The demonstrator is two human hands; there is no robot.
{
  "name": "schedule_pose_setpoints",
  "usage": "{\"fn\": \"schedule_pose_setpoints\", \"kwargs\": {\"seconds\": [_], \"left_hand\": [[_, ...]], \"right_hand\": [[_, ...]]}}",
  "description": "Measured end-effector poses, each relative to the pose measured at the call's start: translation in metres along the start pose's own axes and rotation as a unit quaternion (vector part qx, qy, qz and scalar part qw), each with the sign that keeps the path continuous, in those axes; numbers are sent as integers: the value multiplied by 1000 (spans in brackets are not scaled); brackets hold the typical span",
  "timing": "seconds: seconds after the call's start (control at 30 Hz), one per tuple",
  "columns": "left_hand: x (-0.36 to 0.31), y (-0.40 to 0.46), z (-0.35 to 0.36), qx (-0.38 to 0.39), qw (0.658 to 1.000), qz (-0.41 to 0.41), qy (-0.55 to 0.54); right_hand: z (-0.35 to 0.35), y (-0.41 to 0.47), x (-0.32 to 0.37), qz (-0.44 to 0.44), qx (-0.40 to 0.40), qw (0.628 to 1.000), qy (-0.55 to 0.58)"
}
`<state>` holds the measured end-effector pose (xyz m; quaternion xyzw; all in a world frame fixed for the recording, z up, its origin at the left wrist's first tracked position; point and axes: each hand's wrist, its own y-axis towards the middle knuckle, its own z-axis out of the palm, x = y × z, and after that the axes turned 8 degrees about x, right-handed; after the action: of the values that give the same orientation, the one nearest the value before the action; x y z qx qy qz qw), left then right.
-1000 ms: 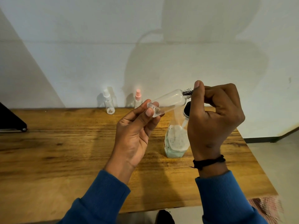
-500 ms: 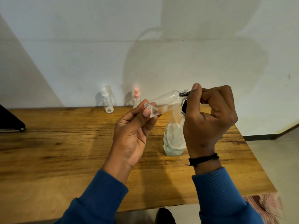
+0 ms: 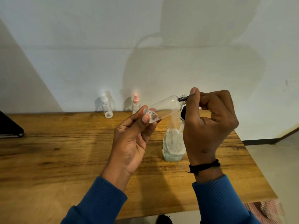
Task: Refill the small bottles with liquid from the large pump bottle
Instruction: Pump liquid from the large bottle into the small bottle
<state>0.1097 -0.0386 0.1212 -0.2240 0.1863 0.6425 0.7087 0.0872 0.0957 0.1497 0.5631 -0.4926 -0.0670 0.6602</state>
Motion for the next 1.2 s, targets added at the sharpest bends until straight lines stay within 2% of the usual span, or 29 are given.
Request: {"fn": "schedule_pose_setpoints", "kwargs": {"seconds": [1.2], "left_hand": [[1, -1, 2, 7, 1000, 2, 16]], "right_hand": [[-1, 0, -1, 10, -1, 1000, 15]]}}
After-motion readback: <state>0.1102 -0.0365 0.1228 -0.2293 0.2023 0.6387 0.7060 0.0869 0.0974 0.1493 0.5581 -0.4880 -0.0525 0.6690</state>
